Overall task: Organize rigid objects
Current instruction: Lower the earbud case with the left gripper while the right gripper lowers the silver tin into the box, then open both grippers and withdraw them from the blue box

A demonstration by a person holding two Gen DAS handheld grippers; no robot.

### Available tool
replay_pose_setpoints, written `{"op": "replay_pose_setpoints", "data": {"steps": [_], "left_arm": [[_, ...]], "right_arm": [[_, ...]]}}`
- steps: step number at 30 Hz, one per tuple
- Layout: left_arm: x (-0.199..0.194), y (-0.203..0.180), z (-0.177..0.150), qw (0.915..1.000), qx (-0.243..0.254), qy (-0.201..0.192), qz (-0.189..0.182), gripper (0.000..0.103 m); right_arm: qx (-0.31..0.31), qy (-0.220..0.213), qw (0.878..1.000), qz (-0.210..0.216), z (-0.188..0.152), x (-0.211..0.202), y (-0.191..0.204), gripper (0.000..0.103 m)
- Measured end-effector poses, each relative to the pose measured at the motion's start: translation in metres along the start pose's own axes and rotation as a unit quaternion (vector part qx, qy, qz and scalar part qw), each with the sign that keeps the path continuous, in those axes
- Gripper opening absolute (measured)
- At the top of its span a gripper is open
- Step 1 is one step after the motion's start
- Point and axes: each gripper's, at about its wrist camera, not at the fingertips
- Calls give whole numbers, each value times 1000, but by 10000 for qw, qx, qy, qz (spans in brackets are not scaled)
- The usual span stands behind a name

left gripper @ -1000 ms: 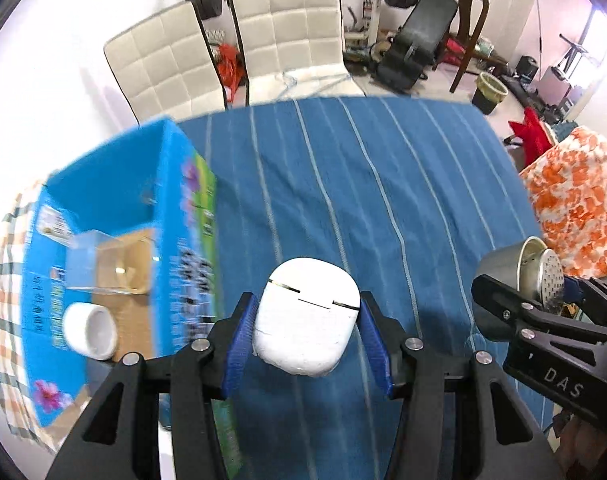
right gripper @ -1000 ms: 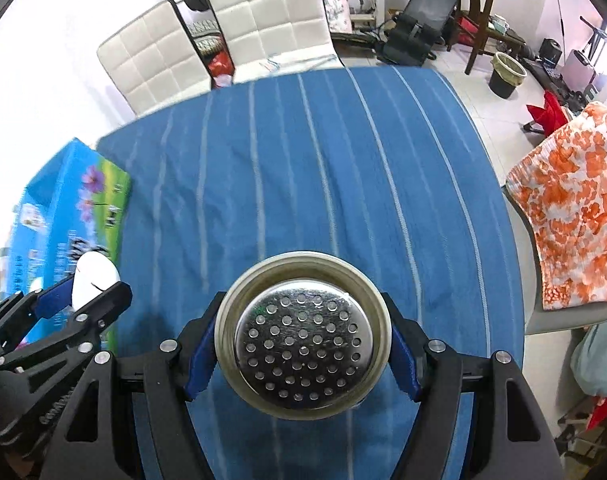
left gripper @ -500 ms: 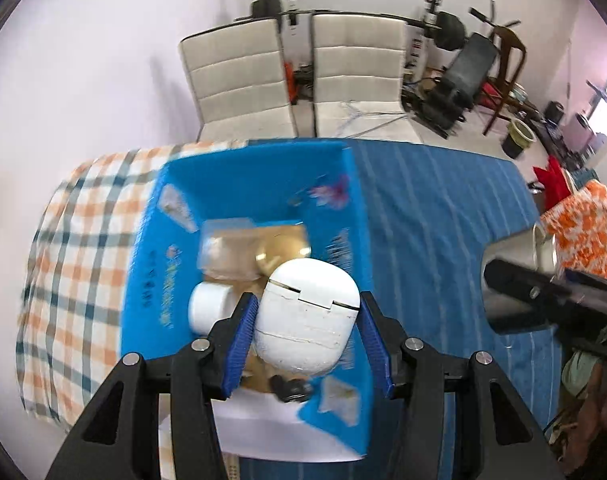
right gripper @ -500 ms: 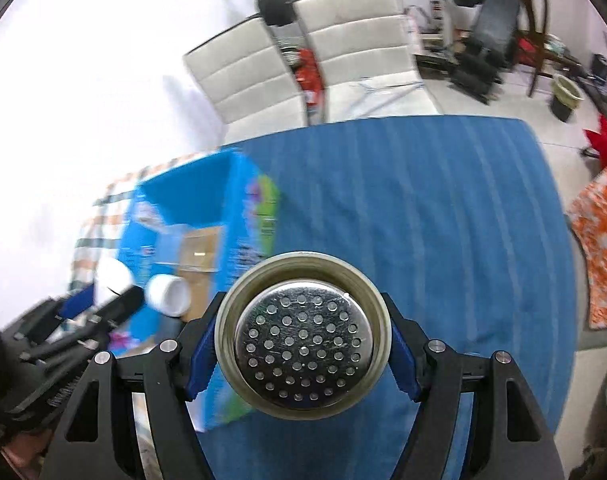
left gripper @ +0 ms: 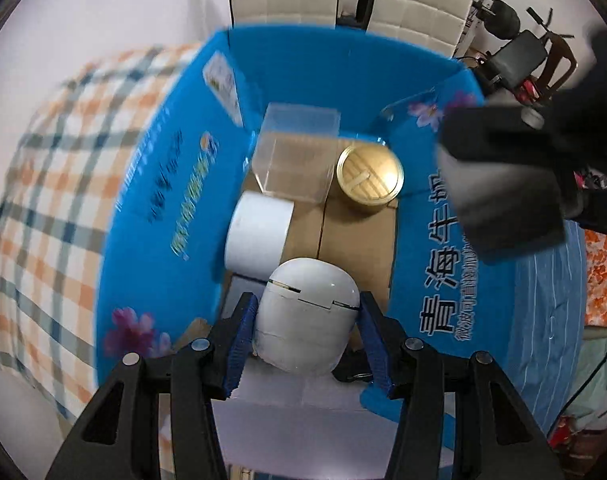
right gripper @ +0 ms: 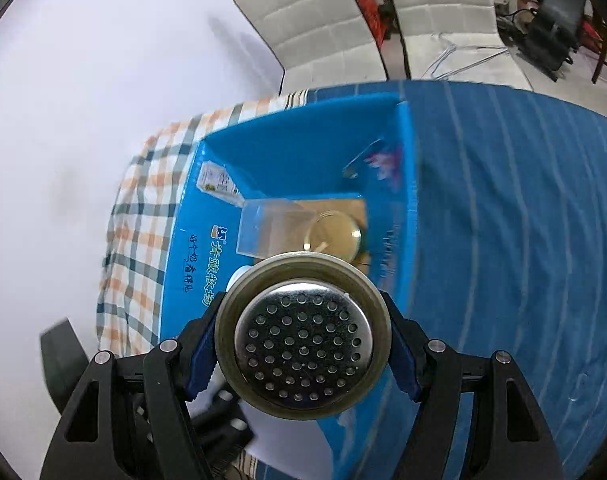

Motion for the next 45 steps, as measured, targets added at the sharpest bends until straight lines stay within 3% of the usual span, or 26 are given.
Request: {"op": "replay_pose_setpoints", "data": {"steps": [10,14,26,28,30,31,42,45], "left_arm": [[37,15,3,9963,-666,242,-491,48],[50,17,5,9908,-1040,301,-817,48],[53,18,11,9884,-1160,318,-922,49],[55,24,16,9869,-1217,409,-981,55],[55,28,21,9872,-1291,526,-779,85],[57,31,23,9860,-1342,598,-794,93],[56,47,15,9868,-1320,745,-576,98],[51,55,8,9866,-1390,674,-519,102]], "right_arm": [[64,572,9975,-403,21,85,15,74],[-164,556,9951,-799,28,99,23,74],[-631,1054,9805,-1531,44,127,35,74],[-579,1129,9812,-1454,46,133,36,74],[-550,1155,9811,-1451,48,138,38,74],[-575,1231,9794,-1496,49,144,39,74],[-646,1499,9722,-1681,51,170,43,75],[-703,1369,9735,-1692,51,165,46,84]]}}
Point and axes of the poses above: each gripper's, at about its wrist camera, not at the fingertips, and x roughly the way its jaws point, y to its left, z to its top, and after that the axes turned 5 degrees about y, right-handed
